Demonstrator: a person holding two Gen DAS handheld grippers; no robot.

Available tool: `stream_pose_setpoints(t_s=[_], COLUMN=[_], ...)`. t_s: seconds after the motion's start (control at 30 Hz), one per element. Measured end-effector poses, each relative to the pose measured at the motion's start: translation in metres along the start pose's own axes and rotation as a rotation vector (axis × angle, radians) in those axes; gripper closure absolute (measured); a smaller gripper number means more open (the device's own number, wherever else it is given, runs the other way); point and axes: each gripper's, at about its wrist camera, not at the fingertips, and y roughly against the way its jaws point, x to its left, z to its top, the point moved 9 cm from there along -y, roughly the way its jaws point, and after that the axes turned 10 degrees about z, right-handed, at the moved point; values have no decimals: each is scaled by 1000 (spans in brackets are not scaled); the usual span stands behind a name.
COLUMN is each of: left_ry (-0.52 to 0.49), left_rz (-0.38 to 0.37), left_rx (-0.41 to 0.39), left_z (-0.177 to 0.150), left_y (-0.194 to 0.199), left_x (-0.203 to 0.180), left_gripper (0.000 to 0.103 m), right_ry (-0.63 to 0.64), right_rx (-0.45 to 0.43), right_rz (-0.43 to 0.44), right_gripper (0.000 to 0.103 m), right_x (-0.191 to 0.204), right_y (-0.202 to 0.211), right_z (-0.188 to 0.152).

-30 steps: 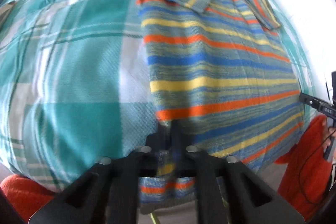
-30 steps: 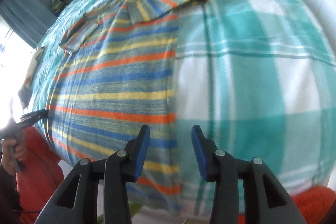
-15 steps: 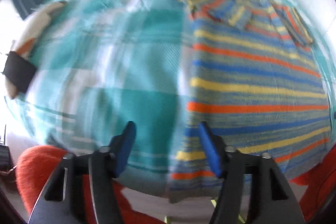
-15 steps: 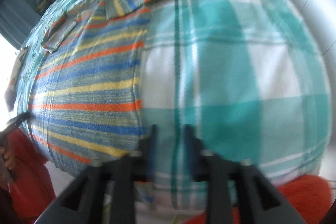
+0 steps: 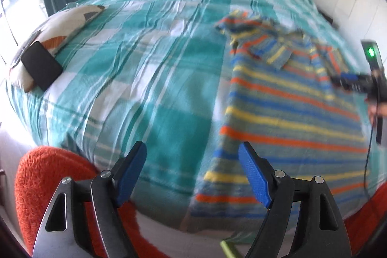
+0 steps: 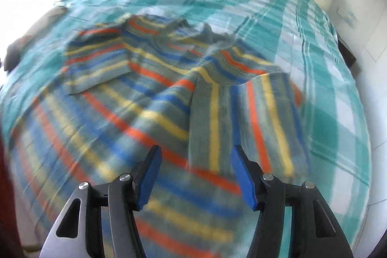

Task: Fold small clothes
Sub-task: 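Grasp the folded-over sleeve with the right tool and pull it outward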

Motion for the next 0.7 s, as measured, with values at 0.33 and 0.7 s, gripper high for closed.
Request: stream_pose_setpoints(t_s=[0.33, 0.7], left_ry=[140, 69], left_rz=[-69, -33], left_rx=[86, 97], left_z=[-2, -12], left_y=[-16, -16], left_x=[13, -1], left_gripper=[23, 23], right_ry=[-597, -996], right_rx=[-274, -286], right_rz=[-57, -12], right_gripper=[95, 96], right_x=[-170, -245], right_y=[112, 128], right_z=[-53, -194])
